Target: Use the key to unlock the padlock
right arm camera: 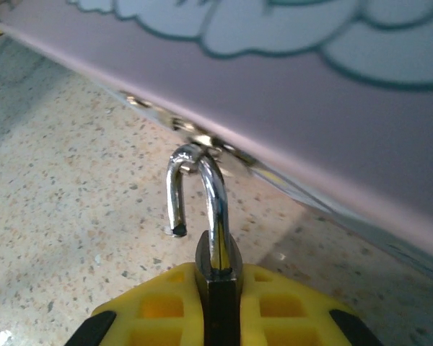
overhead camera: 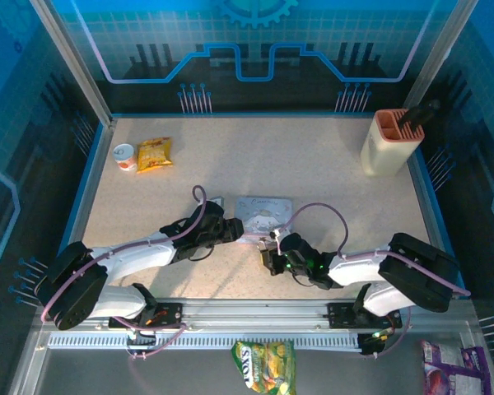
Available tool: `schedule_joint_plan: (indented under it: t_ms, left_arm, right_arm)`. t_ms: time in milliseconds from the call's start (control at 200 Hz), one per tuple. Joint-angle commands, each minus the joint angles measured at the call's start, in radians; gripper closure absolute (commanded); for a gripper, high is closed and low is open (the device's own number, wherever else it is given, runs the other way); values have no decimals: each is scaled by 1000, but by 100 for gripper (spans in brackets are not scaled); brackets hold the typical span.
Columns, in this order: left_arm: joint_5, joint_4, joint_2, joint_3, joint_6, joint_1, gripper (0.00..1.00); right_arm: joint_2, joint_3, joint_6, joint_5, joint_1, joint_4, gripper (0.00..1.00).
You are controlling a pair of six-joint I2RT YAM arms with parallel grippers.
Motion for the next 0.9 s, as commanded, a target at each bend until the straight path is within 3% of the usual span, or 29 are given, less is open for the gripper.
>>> schedule_joint_plan:
  t_ms: [0,445,600,700,891]
  left_arm:
    - [-37,-148,45,-28,-10,0,51]
    - [-111,-167,122,15,-49,-120,53]
    - [-147,-162,119,7,-95,-161,54]
    - [-205,-112,117,-20,-162,-216,54]
    - [-266,-48,166,-21,-249,-283,53]
  right_arm:
    - [-49,-4,93,108,8,-86,98]
    - [-126,-36,109,156,-17,-80,100]
    - [-119,-67,163,161,-55,-41,100]
    - [-107,-99,220,106,-87,82,100]
    - [-116,-58,261,129,-87,38,100]
